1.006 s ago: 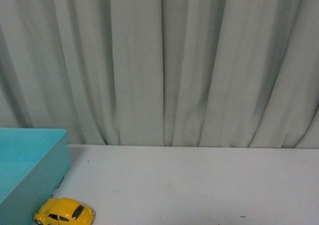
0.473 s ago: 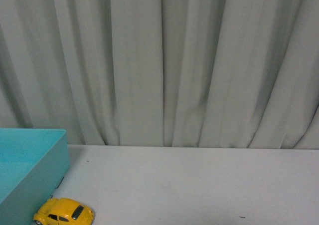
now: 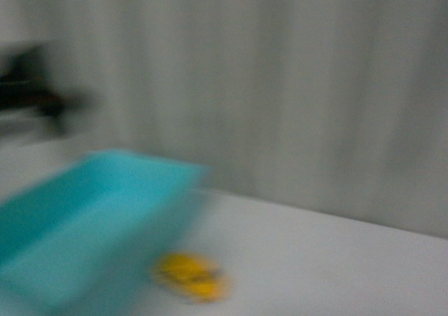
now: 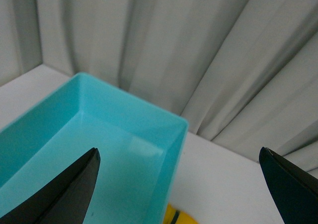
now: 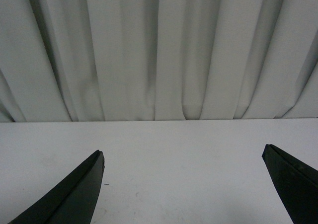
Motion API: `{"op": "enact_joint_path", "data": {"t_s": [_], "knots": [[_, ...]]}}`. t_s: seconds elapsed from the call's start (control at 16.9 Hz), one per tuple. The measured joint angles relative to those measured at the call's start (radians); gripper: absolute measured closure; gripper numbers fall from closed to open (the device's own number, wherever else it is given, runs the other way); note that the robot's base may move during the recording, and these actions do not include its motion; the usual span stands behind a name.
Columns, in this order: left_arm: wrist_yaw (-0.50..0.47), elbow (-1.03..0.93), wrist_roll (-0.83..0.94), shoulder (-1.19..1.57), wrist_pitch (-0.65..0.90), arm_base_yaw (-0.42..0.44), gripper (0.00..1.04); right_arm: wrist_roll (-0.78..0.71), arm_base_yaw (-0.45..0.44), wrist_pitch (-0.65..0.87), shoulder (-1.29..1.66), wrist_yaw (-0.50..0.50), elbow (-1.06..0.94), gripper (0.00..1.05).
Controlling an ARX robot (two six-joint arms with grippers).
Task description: Wind up and store yellow beetle toy
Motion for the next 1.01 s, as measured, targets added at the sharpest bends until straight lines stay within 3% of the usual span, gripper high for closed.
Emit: {"op": "enact_joint_path", "data": {"t_s": [0.24, 0.41, 0.59, 0.77, 0.83, 1.01], "knots": [[0.066, 0.323, 0.197, 0.452, 0.12, -0.03, 0.07, 0.0, 0.0, 0.0, 0.0, -0.001, 0.0, 0.07], [0.147, 0.628, 0.388, 0.749, 0.028, -0.069, 0.07, 0.0, 0.0, 0.0, 0.0, -0.001, 0.0, 0.07], [0.254, 0.853, 0.631, 0.93, -0.208, -0.096, 0.07, 0.0, 0.0, 0.0, 0.0, -0.001, 0.0, 0.07], [0.418, 0.919, 0.956, 0.915, -0.523, -0.106, 0.07, 0.0, 0.0, 0.0, 0.0, -0.001, 0.0, 0.07], [0.467, 0.927, 1.131, 0.896, -0.694, -0.106, 0.07, 0.0, 0.0, 0.0, 0.0, -0.001, 0.0, 0.07], [0.409, 0.892, 1.391, 0.888, -0.824, -0.121, 0.07, 0.0, 0.0, 0.0, 0.0, -0.001, 0.0, 0.07]]}}
